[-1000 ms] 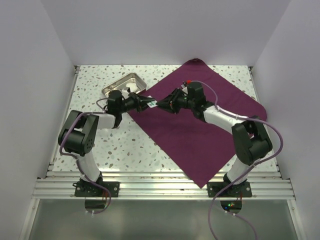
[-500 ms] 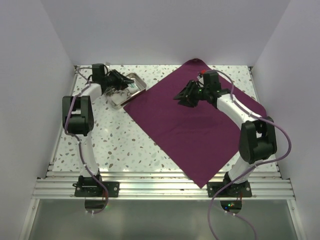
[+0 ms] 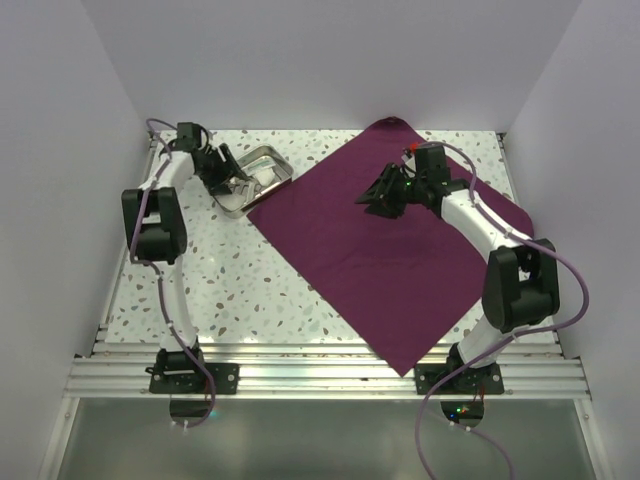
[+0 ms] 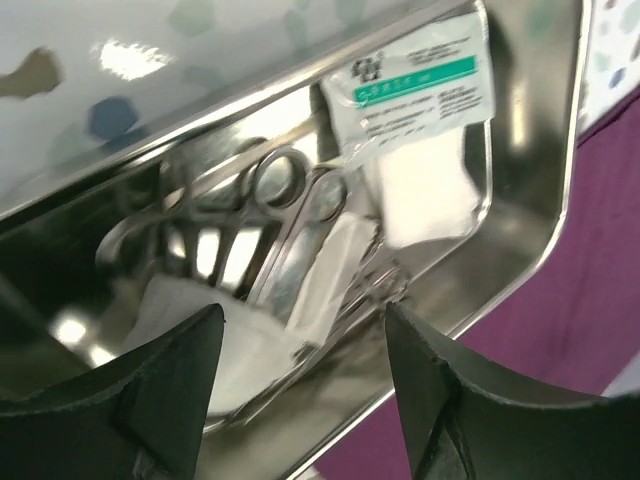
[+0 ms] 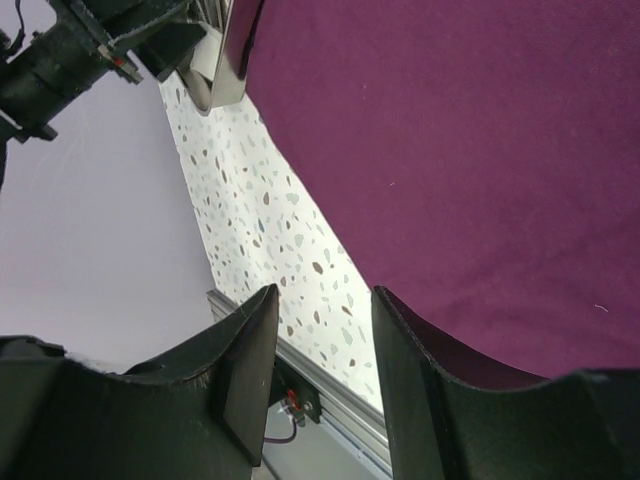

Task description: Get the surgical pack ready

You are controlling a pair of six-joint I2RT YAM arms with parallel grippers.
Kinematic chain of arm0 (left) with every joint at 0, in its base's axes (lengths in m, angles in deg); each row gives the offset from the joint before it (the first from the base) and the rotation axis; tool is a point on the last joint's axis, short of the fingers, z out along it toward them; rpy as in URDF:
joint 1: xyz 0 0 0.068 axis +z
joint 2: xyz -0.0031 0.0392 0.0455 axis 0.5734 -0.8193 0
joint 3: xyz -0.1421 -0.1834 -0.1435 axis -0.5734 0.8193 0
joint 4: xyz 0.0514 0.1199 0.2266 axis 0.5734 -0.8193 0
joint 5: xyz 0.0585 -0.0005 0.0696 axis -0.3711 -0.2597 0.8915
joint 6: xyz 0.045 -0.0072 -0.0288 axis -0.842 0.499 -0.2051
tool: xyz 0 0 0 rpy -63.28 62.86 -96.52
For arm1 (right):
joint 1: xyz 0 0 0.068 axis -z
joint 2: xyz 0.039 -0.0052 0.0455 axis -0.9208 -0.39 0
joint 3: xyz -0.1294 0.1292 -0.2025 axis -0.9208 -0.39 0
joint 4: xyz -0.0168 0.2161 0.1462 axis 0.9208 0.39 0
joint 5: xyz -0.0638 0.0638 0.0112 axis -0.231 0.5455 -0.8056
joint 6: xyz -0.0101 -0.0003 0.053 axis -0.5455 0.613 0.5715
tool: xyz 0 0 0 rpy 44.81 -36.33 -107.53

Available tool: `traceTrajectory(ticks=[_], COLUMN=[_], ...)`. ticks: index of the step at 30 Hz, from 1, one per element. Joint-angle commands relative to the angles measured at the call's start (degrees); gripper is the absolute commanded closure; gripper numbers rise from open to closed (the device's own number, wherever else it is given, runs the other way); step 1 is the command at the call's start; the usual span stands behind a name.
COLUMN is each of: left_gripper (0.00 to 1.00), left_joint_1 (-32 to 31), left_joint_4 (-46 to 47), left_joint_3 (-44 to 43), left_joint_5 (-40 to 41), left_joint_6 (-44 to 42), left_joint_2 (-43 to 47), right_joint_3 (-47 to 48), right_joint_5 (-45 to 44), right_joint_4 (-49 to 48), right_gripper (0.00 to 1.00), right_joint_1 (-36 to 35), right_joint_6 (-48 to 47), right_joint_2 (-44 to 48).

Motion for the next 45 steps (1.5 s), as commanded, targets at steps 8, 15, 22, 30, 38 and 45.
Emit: traceTrajectory(ticks=[8, 15, 22, 30, 38, 45], left_gripper=[0.27, 0.25, 0.27, 0.45, 0.83, 1.0], left_joint_1=[2.38, 2.65, 2.65, 2.82, 2.82, 3.53], left_joint_4=[-1.73, -0.5, -1.73, -2.79, -2.26, -2.08], left_joint_3=[12.7, 14.82, 11.13, 4.19, 5.58, 9.54], left_joint_5=[14.43, 18.2, 17.41, 17.07, 14.78, 13.46], left_joint_6=[-9.26, -8.39, -7.16, -7.16, -7.51, -6.9], left_joint_2=[15.94, 17.44, 11.48, 5.31, 6.45, 12.94], right_joint_3=[0.72, 1.51, 0.55, -0.07, -0.51, 0.1], right_joint_5=[2.18, 1.82, 1.21, -0.02, -0.46, 0.86], right_joint_4=[-0.87, 0.44, 0.8, 2.29, 2.99, 4.92], right_gripper=[0.54, 0.53, 0.54, 0.53, 0.53, 0.53], right_joint_1=[-0.17, -0.08, -0.08, -0.08, -0.08, -0.08], right_joint_6=[0.11, -0.42, -0.59, -1.56, -2.7, -3.75], right_joint_2=[-1.68, -1.42, -0.8, 0.52, 2.1, 2.71])
